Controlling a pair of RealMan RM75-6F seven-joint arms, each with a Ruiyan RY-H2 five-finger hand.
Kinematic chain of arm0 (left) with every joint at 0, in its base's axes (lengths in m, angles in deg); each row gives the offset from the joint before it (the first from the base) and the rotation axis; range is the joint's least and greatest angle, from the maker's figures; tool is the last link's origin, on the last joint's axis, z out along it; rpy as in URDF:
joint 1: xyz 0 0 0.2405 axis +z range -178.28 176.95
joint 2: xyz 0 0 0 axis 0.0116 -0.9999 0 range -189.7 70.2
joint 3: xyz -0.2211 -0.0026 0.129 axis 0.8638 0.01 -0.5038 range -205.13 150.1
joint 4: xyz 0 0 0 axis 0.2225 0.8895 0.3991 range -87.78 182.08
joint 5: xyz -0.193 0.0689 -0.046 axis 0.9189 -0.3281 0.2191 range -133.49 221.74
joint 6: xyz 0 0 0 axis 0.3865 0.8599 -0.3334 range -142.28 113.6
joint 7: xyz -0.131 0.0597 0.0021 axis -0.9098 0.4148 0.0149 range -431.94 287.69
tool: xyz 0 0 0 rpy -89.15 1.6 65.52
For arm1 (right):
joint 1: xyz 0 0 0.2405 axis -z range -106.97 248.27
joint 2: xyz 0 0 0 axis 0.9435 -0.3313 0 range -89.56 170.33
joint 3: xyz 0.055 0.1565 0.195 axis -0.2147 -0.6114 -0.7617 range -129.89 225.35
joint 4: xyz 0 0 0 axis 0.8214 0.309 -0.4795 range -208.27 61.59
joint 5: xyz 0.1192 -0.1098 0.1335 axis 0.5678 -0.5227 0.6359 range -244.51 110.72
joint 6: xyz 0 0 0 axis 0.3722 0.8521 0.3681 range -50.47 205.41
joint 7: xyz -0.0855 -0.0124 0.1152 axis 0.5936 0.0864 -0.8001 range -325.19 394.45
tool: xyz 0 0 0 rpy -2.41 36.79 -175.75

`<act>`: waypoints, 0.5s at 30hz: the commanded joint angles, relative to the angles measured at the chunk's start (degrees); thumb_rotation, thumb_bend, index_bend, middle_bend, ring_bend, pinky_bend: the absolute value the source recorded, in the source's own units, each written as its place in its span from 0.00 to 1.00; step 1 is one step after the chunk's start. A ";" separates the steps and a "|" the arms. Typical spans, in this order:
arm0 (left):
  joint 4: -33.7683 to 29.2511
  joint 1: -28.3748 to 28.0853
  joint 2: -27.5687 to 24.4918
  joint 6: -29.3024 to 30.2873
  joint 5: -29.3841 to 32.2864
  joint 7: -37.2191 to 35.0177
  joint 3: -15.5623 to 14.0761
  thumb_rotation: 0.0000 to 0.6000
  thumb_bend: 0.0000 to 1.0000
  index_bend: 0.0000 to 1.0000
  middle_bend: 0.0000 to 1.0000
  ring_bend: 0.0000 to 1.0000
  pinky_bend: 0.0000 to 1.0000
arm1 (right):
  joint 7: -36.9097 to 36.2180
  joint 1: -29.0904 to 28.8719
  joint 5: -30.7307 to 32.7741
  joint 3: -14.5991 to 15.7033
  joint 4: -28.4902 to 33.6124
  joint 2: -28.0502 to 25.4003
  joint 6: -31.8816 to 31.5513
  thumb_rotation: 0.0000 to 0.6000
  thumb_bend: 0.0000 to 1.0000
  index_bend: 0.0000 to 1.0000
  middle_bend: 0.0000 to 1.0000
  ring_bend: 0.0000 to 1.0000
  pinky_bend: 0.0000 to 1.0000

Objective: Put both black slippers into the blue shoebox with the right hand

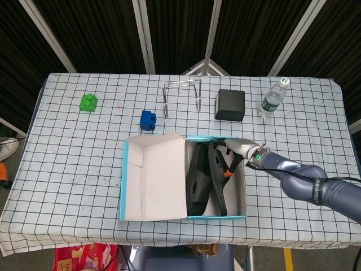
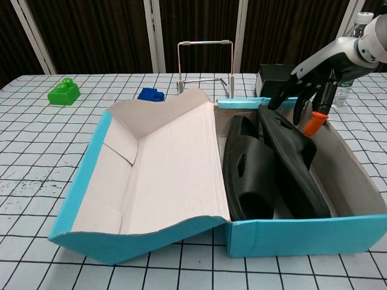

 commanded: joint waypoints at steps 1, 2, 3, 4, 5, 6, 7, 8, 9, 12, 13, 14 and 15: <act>-0.04 0.01 -0.03 -0.06 0.10 -0.12 0.05 1.00 0.71 0.16 0.00 0.00 0.02 | -0.56 0.69 -1.06 -0.66 0.87 -1.01 0.39 1.00 0.12 0.04 0.03 0.26 0.49; -0.05 0.01 -0.04 -0.06 0.12 -0.17 0.06 1.00 0.71 0.16 0.00 0.00 0.02 | -0.74 0.81 -1.25 -0.85 1.06 -1.32 0.52 1.00 0.12 0.04 0.03 0.26 0.49; -0.03 0.01 -0.04 -0.05 0.11 -0.17 0.06 1.00 0.71 0.16 0.00 0.00 0.02 | -0.90 0.95 -1.44 -1.08 1.30 -1.76 0.62 1.00 0.12 0.04 0.03 0.26 0.49; 0.01 0.01 -0.04 -0.04 0.09 -0.13 0.04 1.00 0.71 0.16 0.00 0.00 0.02 | -1.04 1.07 -1.65 -1.32 1.59 -2.27 0.72 1.00 0.12 0.04 0.03 0.26 0.49; 0.04 0.01 -0.03 -0.06 0.09 -0.09 0.03 1.00 0.71 0.16 0.00 0.00 0.02 | -1.16 1.18 -1.87 -1.61 1.93 -2.86 0.79 1.00 0.12 0.04 0.03 0.26 0.49; 0.04 -0.01 -0.02 -0.11 0.11 -0.11 0.03 1.00 0.71 0.16 0.00 0.00 0.02 | -1.44 1.43 -1.95 -2.16 2.41 -3.64 0.60 1.00 0.12 0.04 0.03 0.26 0.49; 0.01 -0.01 -0.02 -0.10 0.10 -0.12 0.03 1.00 0.71 0.16 0.00 0.00 0.02 | -1.85 1.84 -1.94 -2.80 3.14 -4.53 0.51 1.00 0.12 0.04 0.03 0.26 0.49; 0.01 -0.01 -0.02 -0.08 0.10 -0.10 0.04 1.00 0.71 0.16 0.00 0.00 0.02 | -2.26 2.23 -1.93 -3.42 3.79 -5.37 0.72 1.00 0.12 0.04 0.03 0.26 0.49; 0.01 -0.01 -0.01 -0.08 0.12 -0.04 0.04 1.00 0.71 0.16 0.00 0.00 0.02 | -2.68 2.66 -1.90 -4.13 4.39 -6.26 0.95 1.00 0.12 0.04 0.03 0.27 0.49; 0.00 -0.02 -0.03 -0.10 0.06 0.04 -0.01 1.00 0.71 0.16 0.00 0.00 0.02 | -3.17 4.82 -2.61 -6.31 6.13 -8.52 -1.29 1.00 0.12 0.12 0.03 0.29 0.49; -0.02 -0.03 -0.05 -0.12 0.03 0.06 -0.04 1.00 0.71 0.16 0.00 0.00 0.02 | -3.13 5.87 -3.02 -6.88 6.82 -9.14 -3.53 1.00 0.12 0.15 0.05 0.30 0.49; -0.03 -0.04 -0.06 -0.12 0.00 0.02 -0.04 1.00 0.71 0.16 0.00 0.00 0.02 | -2.93 7.15 -3.50 -7.29 7.65 -9.65 -6.81 1.00 0.12 0.16 0.06 0.30 0.49; -0.04 -0.02 -0.07 -0.05 -0.01 -0.09 -0.02 1.00 0.71 0.16 0.00 0.00 0.02 | -2.37 9.29 -4.00 -7.72 8.55 -10.45 -13.19 1.00 0.12 0.18 0.09 0.31 0.49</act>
